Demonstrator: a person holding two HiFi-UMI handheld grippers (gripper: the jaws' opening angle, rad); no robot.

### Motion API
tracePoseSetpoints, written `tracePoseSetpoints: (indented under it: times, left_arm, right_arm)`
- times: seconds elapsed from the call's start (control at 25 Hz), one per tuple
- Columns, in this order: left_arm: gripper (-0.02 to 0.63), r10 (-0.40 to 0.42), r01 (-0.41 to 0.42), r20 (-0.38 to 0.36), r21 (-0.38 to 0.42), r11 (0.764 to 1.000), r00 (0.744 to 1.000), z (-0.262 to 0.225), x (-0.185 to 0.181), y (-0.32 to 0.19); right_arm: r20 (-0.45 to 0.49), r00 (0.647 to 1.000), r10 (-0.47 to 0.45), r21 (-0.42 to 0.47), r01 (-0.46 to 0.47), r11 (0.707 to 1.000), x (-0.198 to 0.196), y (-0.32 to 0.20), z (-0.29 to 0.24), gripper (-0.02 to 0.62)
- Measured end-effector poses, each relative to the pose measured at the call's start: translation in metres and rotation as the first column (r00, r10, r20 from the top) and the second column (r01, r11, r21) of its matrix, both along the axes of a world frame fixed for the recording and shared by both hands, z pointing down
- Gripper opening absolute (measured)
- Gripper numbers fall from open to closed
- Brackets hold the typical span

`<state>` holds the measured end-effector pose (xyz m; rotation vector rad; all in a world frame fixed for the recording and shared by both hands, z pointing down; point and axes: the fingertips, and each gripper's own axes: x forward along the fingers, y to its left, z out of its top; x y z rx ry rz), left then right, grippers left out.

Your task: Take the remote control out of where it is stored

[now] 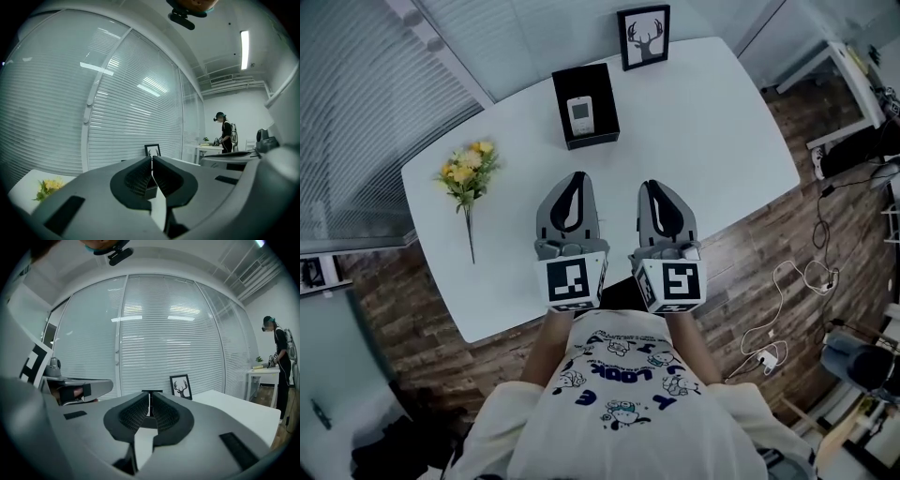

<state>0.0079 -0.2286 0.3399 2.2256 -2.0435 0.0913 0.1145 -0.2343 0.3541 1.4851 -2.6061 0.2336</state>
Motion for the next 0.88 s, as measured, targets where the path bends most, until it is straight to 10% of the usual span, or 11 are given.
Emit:
tracePoseSetpoints:
  times: [0.88]
  left_arm:
    - [0.020,-0.112,0.105,-0.036,-0.147,0.983,0.993,0.049,-0.065,-0.082]
  right_arm:
    - [-0.033,0.978,-0.205,-0.114,0.200,0.973,-0.049,-0.090,0.040,0.046]
